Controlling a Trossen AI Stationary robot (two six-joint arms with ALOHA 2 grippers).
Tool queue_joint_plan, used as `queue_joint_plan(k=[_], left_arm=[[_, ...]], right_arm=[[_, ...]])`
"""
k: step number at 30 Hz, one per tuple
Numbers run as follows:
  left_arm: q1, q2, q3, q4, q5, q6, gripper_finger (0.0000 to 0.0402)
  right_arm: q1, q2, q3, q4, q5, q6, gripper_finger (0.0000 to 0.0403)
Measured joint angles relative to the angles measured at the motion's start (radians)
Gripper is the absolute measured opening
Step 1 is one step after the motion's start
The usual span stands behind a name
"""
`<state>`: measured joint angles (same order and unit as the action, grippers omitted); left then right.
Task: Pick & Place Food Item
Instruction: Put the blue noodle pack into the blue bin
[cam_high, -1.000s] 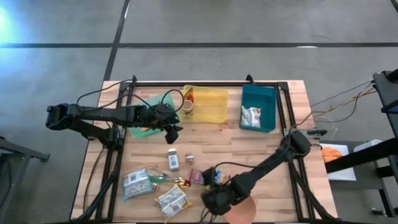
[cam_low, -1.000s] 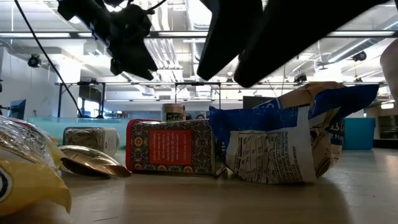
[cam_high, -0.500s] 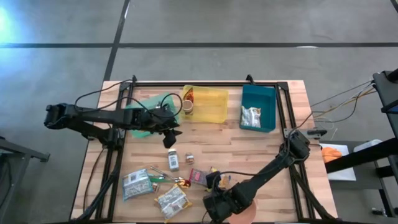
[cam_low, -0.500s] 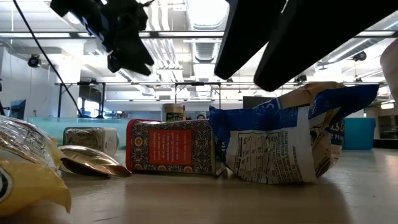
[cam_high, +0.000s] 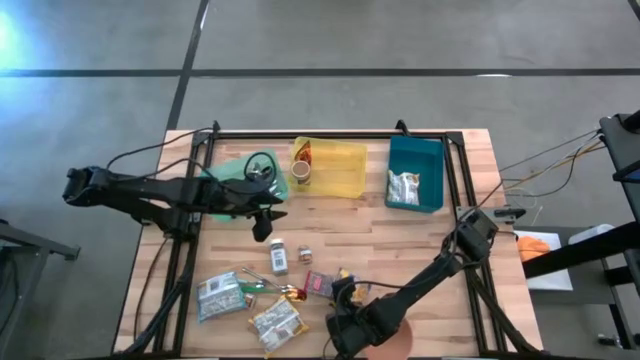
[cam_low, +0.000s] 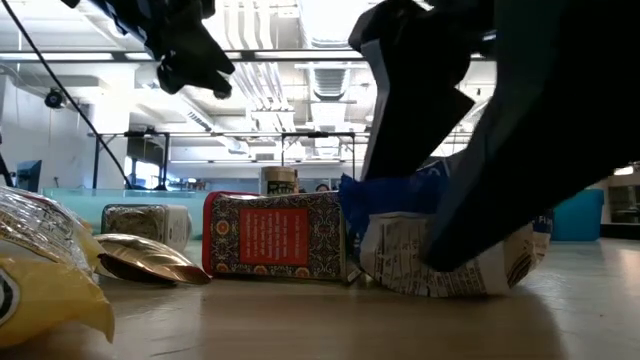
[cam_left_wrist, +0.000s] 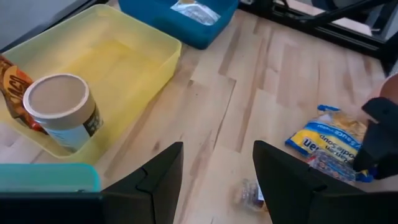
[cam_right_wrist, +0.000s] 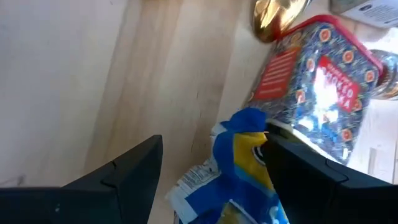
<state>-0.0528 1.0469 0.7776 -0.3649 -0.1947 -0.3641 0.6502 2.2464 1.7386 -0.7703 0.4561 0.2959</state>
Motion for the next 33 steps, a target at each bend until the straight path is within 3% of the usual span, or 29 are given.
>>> queue_joint_plan(k=[7, 33], left_arm=[[0.000, -0.010, 0.000, -0.002, 0.000, 0.000, 0.0200], [0.000, -0.010, 0.000, -0.063, 0.004, -0.031, 0.0200]], right_arm=[[0.000, 0.008, 0.003, -0.003, 0.046, -0.001, 0.0274], [-0.001, -0.014, 0.004, -0.021, 0.036, -0.009, 0.0274]])
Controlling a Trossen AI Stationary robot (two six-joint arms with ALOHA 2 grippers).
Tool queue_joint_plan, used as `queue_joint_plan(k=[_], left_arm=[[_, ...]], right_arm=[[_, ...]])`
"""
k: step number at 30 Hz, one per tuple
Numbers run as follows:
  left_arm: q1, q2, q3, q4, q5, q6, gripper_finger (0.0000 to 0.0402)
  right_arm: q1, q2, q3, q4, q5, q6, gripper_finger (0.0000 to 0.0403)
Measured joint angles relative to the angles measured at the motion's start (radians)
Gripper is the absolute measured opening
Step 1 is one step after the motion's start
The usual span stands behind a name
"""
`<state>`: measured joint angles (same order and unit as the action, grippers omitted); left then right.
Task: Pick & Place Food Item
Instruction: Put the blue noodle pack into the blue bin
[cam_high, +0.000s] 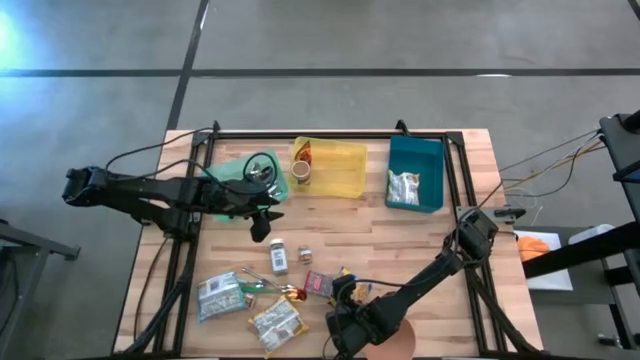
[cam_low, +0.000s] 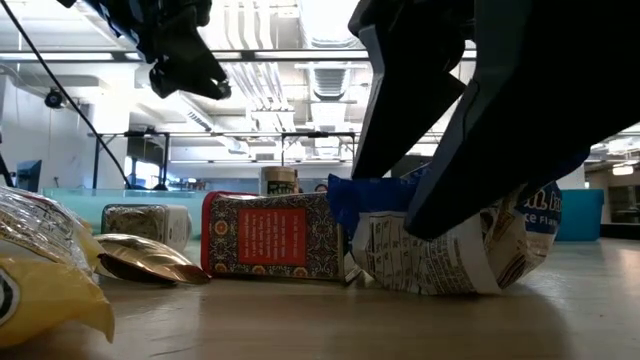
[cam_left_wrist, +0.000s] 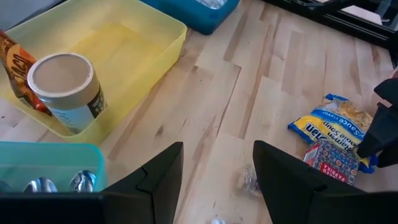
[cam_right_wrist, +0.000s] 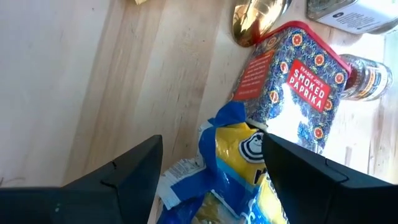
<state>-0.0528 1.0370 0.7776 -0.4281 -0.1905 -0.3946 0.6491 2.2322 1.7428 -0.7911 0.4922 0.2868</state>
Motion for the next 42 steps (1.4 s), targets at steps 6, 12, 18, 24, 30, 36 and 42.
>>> queue_joint_plan(k=[6, 12, 18, 24, 30, 36, 42], left_arm=[[0.000, 0.000, 0.000, -0.026, 0.000, 0.000, 0.0200], [0.000, 0.000, 0.000, -0.041, 0.000, -0.009, 0.0200], [0.000, 0.000, 0.000, -0.046, 0.000, -0.026, 0.0200], [0.000, 0.000, 0.000, -0.048, 0.000, -0.026, 0.0200], [0.000, 0.000, 0.000, -0.055, 0.001, -0.026, 0.0200], [0.000, 0.001, 0.000, -0.082, 0.001, -0.026, 0.0200], [0.000, 0.001, 0.000, -0.095, 0.001, -0.027, 0.0200]], right_arm=[[0.001, -0.017, 0.000, -0.029, -0.021, 0.026, 0.0274], [0.001, -0.042, 0.001, -0.036, -0.022, 0.055, 0.0274], [-0.004, -0.042, 0.009, -0.049, -0.023, 0.137, 0.0274], [-0.023, -0.042, 0.135, -0.181, -0.020, 0.316, 0.0274], [-0.024, 0.032, 0.300, -0.360, -0.021, 0.428, 0.0274], [-0.026, 0.161, 0.491, -0.484, -0.026, 0.473, 0.0274], [-0.027, 0.259, 0.604, -0.543, -0.079, 0.466, 0.0274]])
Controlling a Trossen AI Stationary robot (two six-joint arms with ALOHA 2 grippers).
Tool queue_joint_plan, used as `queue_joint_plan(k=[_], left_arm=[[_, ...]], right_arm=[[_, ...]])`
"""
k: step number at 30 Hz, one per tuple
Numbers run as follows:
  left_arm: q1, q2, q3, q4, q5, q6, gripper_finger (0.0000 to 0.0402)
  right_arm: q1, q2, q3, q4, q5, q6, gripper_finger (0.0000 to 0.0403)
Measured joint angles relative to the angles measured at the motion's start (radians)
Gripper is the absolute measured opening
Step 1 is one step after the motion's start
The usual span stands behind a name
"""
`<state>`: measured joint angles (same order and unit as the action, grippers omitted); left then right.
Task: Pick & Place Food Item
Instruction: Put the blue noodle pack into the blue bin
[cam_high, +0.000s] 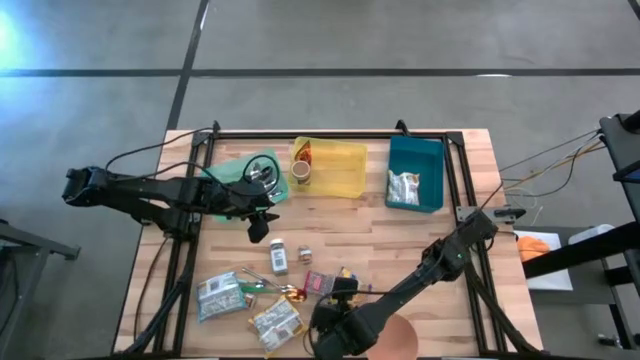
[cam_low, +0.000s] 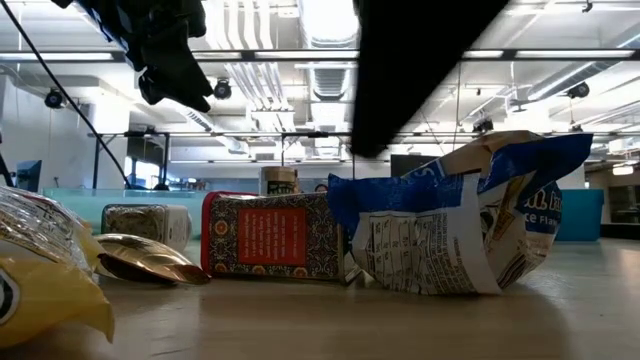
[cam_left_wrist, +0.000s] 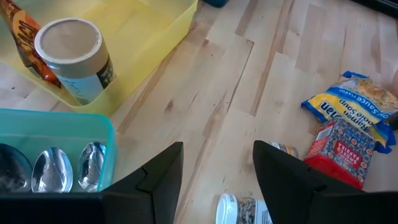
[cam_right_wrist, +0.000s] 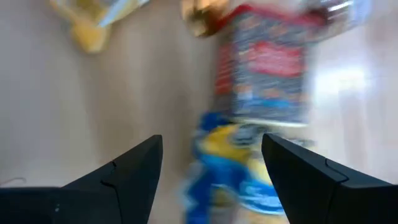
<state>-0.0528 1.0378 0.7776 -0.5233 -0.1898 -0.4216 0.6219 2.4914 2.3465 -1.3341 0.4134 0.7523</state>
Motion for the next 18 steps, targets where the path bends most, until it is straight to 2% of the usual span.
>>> queue_joint_plan(k=[3, 13, 18], left_arm=[[0.000, 0.000, 0.000, -0.001, 0.000, -0.001, 0.0200], [0.000, 0.000, 0.000, -0.005, 0.000, -0.001, 0.0200], [0.000, 0.000, 0.000, -0.005, 0.000, 0.001, 0.0200]], right_arm=[[-0.002, 0.005, -0.008, -0.003, -0.029, 0.004, 0.0274], [-0.003, 0.012, -0.013, -0.013, -0.016, 0.000, 0.0272], [-0.004, 0.014, -0.024, -0.014, 0.008, -0.019, 0.0227]])
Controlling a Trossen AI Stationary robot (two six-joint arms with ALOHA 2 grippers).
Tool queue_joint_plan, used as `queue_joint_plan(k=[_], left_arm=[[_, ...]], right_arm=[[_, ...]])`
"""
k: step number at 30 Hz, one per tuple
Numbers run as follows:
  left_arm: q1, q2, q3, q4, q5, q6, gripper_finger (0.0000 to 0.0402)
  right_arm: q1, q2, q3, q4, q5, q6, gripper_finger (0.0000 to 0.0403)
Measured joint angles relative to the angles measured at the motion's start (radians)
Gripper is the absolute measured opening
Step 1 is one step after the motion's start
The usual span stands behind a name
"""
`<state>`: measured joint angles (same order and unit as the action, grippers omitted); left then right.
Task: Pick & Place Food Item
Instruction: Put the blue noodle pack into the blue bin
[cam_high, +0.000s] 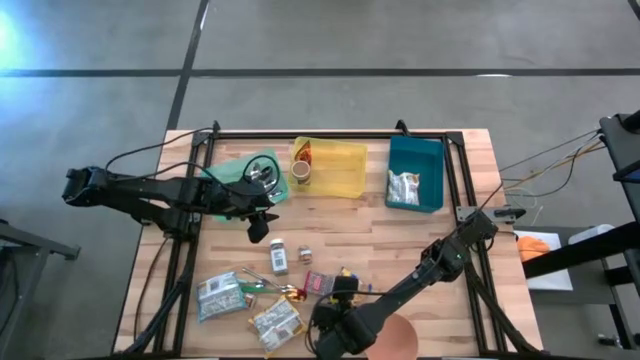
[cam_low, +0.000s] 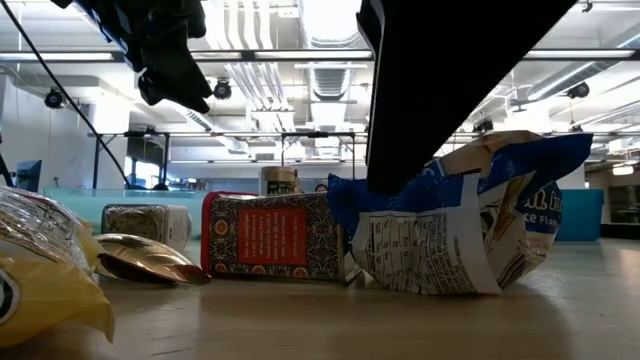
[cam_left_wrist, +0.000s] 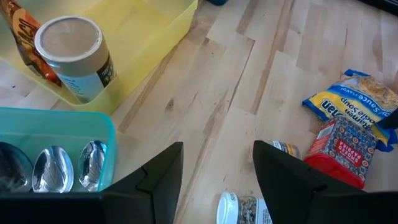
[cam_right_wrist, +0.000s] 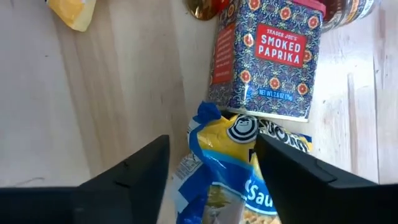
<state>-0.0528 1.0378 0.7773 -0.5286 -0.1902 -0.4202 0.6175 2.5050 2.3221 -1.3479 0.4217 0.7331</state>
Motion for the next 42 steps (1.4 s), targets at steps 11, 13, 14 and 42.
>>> queue_joint_plan(k=[11, 13, 14, 42], left_arm=[[0.000, 0.000, 0.000, 0.000, 0.000, 0.000, 0.0200], [0.000, 0.000, 0.000, 0.000, 0.000, 0.000, 0.0200], [0.000, 0.000, 0.000, 0.000, 0.000, 0.000, 0.0200], [0.000, 0.000, 0.000, -0.016, 0.000, 0.000, 0.0200]], right_arm=[[-0.004, 0.000, -0.050, 0.022, -0.001, -0.041, 0.0108], [-0.004, 0.000, -0.054, 0.023, -0.003, -0.049, 0.0094], [-0.004, 0.000, -0.056, 0.023, -0.003, -0.051, 0.0087], [-0.005, -0.016, 0.019, -0.182, 0.037, 0.065, 0.0008]])
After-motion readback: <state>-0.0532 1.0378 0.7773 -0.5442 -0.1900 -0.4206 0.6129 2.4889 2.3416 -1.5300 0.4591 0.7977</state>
